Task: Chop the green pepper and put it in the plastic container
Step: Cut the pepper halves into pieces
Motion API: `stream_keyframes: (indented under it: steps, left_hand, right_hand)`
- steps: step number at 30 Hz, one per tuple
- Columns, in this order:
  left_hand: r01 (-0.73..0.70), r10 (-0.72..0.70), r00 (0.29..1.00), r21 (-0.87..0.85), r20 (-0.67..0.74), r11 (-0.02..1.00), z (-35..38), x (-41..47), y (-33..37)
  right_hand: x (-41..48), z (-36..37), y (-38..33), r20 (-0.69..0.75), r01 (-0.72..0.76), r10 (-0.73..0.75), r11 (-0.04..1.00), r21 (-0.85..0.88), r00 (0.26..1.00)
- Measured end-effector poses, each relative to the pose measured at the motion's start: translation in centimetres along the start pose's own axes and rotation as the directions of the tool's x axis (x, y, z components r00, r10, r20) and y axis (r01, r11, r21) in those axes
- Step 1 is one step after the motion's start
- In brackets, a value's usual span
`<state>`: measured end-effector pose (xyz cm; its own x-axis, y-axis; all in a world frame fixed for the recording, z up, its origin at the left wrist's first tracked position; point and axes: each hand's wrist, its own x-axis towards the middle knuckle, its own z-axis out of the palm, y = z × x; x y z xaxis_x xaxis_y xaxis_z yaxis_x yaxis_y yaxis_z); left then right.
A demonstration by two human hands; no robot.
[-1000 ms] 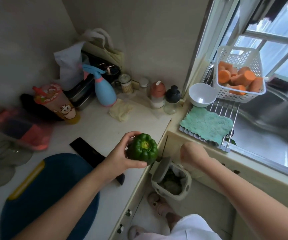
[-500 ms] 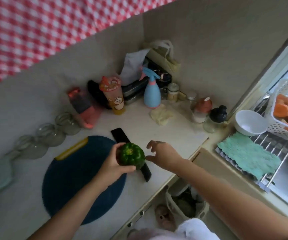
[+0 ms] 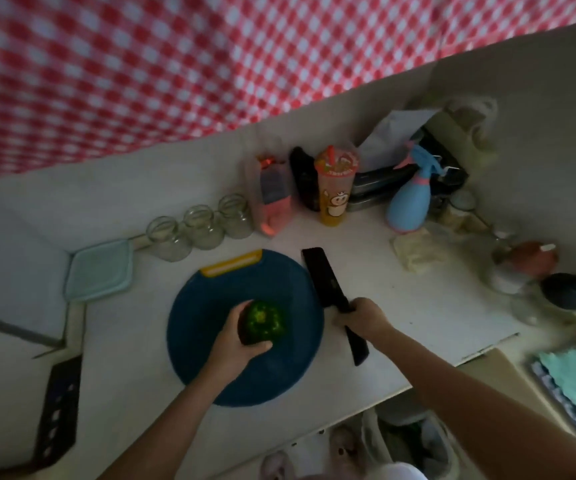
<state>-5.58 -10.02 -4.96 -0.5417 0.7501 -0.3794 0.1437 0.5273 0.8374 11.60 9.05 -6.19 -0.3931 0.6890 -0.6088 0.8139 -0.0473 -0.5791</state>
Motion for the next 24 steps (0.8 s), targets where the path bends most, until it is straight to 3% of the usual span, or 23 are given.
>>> stream_keyframes:
  steps: [2,4,9,13,15,19,24]
  left_hand:
    - [0.018,-0.018,0.998,-0.017,0.053,1.000,0.3,-0.1,0.2]
    - [0.037,-0.034,0.998,-0.051,0.052,0.998,0.7,-0.2,0.7]
    - [0.101,-0.102,0.995,-0.049,-0.021,0.994,1.0,0.1,0.8]
    - [0.174,-0.184,0.982,-0.200,-0.033,0.964,1.1,0.5,0.5]
    - [0.185,-0.201,0.978,-0.224,-0.051,0.957,1.1,0.8,0.4]
    - [0.173,-0.199,0.978,-0.290,-0.062,0.941,0.9,0.8,0.9]
    - [0.212,-0.226,0.974,-0.371,0.004,0.904,0.8,0.7,1.7]
  right_hand:
    - [-0.2,-0.2,-0.5,0.081,-0.048,0.023,0.945,0.322,0.996]
    - [-1.1,-0.3,-1.2,0.090,-0.020,-0.021,0.901,0.434,0.996]
    - [-5.1,-0.3,-3.0,0.020,0.309,-0.314,0.943,0.123,0.949]
    - [-7.5,0.4,-4.1,0.070,0.465,-0.466,0.838,-0.286,0.882]
    - [-7.8,1.0,-4.2,0.091,0.484,-0.493,0.774,-0.409,0.865]
    - [-7.5,1.4,-3.7,0.093,0.499,-0.527,0.714,-0.492,0.845]
    - [-7.3,1.1,-3.4,0.108,0.488,-0.509,0.711,-0.507,0.854]
